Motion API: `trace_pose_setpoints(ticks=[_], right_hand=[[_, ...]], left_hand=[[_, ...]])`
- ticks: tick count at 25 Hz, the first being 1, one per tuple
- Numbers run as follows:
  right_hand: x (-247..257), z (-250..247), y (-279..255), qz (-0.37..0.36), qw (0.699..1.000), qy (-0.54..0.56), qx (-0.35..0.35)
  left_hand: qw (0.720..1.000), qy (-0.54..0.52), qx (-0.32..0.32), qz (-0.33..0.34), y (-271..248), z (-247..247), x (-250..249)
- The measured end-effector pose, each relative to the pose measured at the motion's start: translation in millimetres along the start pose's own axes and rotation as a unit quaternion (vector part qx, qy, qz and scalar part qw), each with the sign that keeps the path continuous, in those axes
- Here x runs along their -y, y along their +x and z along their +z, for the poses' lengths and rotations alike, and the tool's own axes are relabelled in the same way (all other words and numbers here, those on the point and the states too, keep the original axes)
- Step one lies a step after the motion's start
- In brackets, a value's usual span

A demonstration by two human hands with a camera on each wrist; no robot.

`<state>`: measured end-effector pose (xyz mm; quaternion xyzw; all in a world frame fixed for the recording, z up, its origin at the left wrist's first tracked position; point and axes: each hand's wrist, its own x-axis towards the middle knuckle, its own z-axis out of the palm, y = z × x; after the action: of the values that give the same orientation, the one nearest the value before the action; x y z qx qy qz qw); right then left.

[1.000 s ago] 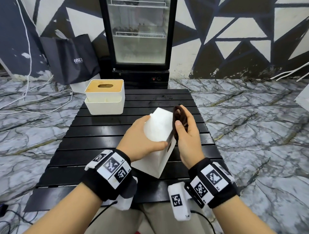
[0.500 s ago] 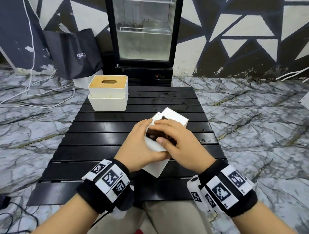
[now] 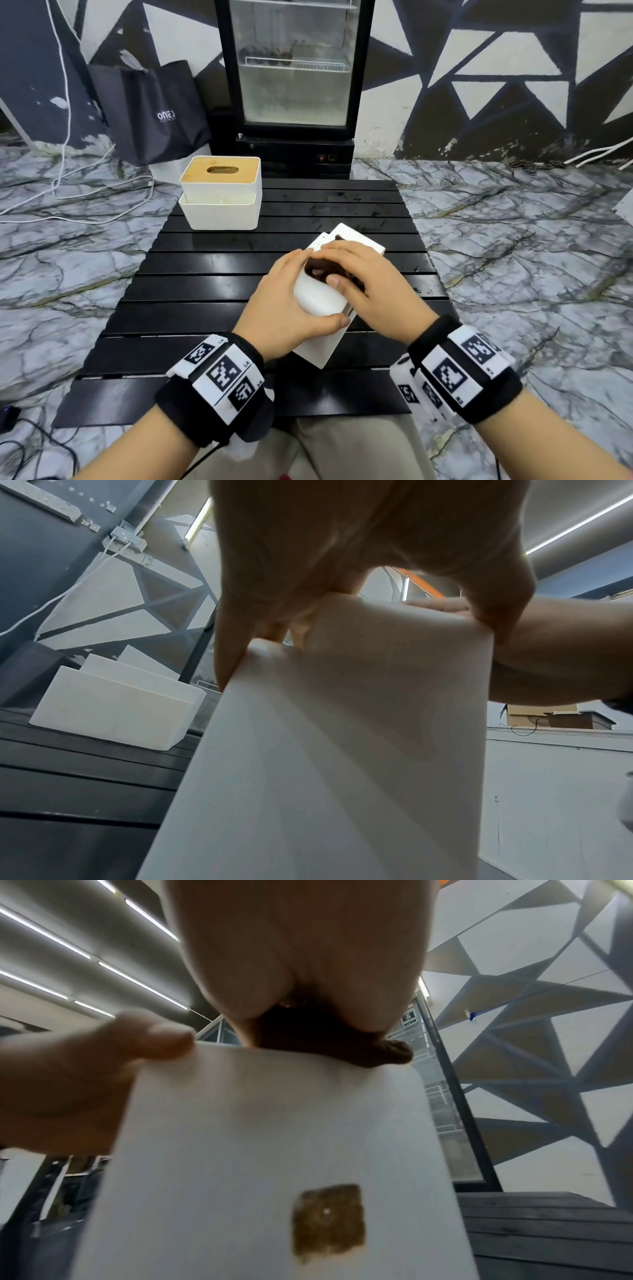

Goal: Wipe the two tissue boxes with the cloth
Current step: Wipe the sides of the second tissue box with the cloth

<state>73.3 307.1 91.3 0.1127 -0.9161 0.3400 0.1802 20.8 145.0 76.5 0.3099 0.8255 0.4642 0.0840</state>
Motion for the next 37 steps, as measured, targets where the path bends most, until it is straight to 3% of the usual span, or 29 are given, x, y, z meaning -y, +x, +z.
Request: trace_pose_setpoints(ticks=[8, 13, 16, 18, 21, 24, 31, 37], right_hand=[[-31, -19, 21, 0.079, 0.996, -0.033, -0.028], [-39, -34, 32, 0.191, 0.979, 0.045, -0.053], [-38, -39, 24, 0.207, 0.972, 0.109, -0.033], [-33, -43, 12, 0.2, 0.971, 0.132, -0.023], [-19, -46, -7, 0.179, 0.973, 0.143, 0.012], [-3, -37, -17, 0.153, 0.977, 0.144, 0.048], [26, -21, -1, 0.091, 0.99, 0.104, -0.029], [35, 17, 28, -0.004, 0.996, -0.057, 0.071]], left_hand=[[0.999, 0.015, 0.028, -0.004, 1, -7, -1], [0.984, 0.064, 0.163, 0.012, 13, -41, 7], [0.978, 0.079, 0.194, 0.022, 17, -68, 19], [0.986, 0.054, 0.155, -0.01, 17, -86, 30], [0.997, -0.003, 0.046, -0.066, 15, -102, 48], [0.995, -0.053, -0.047, -0.065, 12, -90, 50], [0.991, -0.083, -0.065, -0.084, 18, -63, 42], [0.989, -0.084, -0.076, -0.09, 26, -52, 41]])
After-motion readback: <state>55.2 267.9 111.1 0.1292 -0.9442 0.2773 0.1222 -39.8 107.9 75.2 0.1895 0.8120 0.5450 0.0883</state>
